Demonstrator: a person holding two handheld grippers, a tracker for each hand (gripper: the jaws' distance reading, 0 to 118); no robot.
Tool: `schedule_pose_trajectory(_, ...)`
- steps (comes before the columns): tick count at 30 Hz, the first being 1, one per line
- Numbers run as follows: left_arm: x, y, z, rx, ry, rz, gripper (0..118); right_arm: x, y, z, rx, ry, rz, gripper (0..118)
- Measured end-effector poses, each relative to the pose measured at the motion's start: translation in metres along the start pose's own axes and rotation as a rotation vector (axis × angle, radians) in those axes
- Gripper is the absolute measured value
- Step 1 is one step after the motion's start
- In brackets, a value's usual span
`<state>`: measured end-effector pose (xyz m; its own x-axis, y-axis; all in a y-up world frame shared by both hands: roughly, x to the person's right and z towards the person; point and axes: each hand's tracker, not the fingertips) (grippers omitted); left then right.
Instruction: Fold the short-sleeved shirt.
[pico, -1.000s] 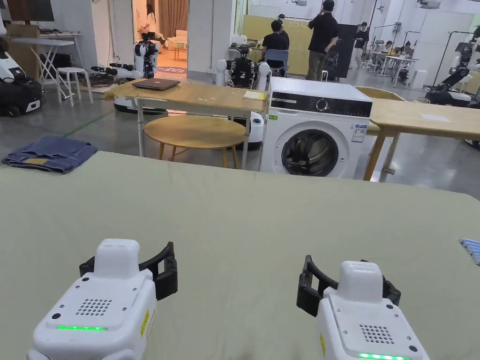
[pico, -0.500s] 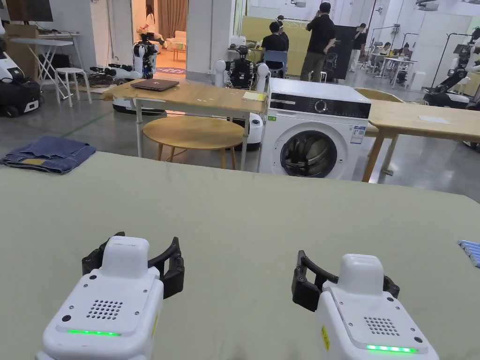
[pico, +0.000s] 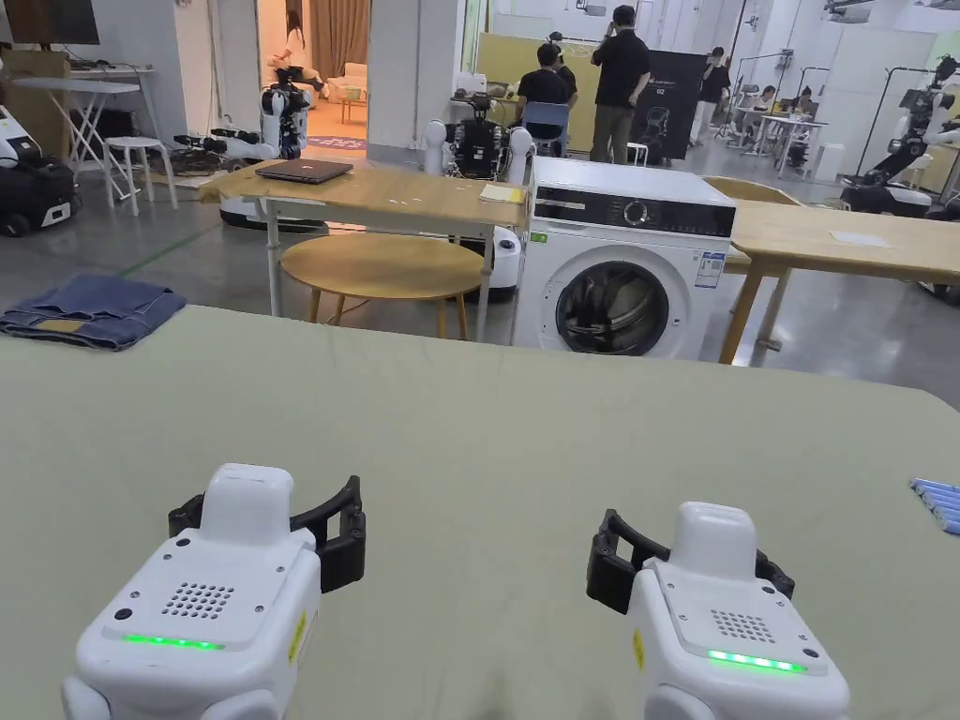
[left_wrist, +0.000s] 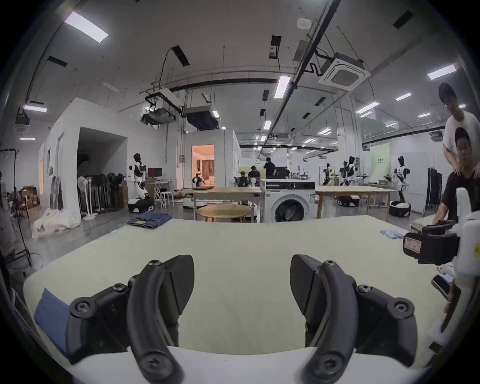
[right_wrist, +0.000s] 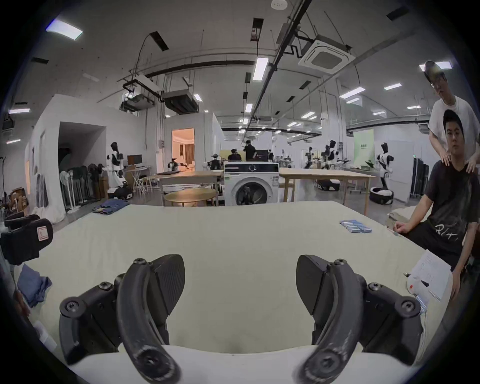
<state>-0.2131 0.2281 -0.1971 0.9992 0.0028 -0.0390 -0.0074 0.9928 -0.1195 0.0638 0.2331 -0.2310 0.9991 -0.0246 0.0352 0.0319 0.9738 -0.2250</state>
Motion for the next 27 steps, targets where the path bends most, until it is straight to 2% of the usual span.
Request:
schedule_pose_trajectory(8, -0.002, -0.006, 0.003, -0.018, -0.024, 0.035, 76, -0.003, 0.005, 0.007, -0.007, 0.032, -0.024, 91)
schedule_pose_trajectory(15, -0.003, -0.005, 0.004, -0.016, -0.015, -0.011, 76, -0.002, 0.008, 0.007, -0.026, 0.031, -0.078, 91)
schedule_pose_trajectory(27, -0.006, -0.003, -0.001, -0.017, 0.004, 0.026, 76, -0.008, 0.006, -0.004, -0.049, -0.01, -0.057, 91)
